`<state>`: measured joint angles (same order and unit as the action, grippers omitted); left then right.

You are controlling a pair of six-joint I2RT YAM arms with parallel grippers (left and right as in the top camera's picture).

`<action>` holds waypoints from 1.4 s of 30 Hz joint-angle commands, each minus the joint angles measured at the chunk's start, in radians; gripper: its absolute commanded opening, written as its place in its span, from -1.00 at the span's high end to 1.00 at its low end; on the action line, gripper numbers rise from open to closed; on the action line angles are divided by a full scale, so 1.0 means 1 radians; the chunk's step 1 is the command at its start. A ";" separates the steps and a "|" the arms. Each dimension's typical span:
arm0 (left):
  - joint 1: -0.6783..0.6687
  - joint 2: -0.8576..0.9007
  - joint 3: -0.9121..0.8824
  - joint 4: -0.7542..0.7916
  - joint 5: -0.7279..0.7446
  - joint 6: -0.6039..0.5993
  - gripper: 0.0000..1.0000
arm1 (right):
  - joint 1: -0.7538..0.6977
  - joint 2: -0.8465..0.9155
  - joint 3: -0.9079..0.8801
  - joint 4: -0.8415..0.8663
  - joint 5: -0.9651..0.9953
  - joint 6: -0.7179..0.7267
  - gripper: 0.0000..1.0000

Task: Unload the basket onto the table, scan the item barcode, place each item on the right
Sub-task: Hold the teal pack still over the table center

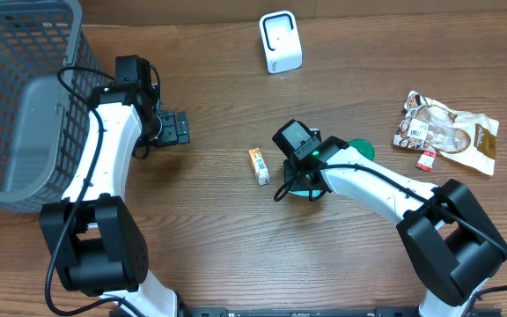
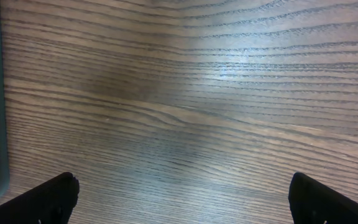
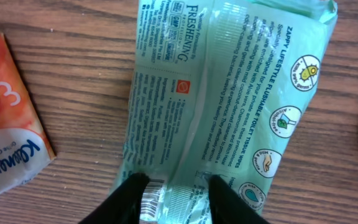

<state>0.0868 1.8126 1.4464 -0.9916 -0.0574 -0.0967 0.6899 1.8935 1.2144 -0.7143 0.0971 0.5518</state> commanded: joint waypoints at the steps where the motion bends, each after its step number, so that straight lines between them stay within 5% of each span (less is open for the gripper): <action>1: -0.002 0.005 0.002 0.001 -0.005 0.019 -0.99 | 0.005 0.027 -0.018 0.003 0.014 0.006 0.24; 8: -0.002 0.005 0.002 0.001 -0.005 0.019 -1.00 | 0.005 0.047 -0.018 0.004 -0.013 0.006 0.22; 14: -0.002 0.005 0.002 0.001 -0.005 0.019 -1.00 | 0.005 0.046 0.001 0.004 -0.040 -0.003 0.02; 26: -0.002 0.005 0.002 0.002 -0.005 0.019 -0.99 | -0.003 0.005 0.253 -0.188 0.077 -0.036 -0.29; 42: -0.002 0.005 0.002 0.002 -0.005 0.019 -1.00 | -0.077 0.056 0.157 -0.162 0.051 -0.020 -0.27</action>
<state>0.0868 1.8126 1.4464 -0.9916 -0.0574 -0.0967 0.6113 1.9324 1.3926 -0.8967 0.1600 0.5236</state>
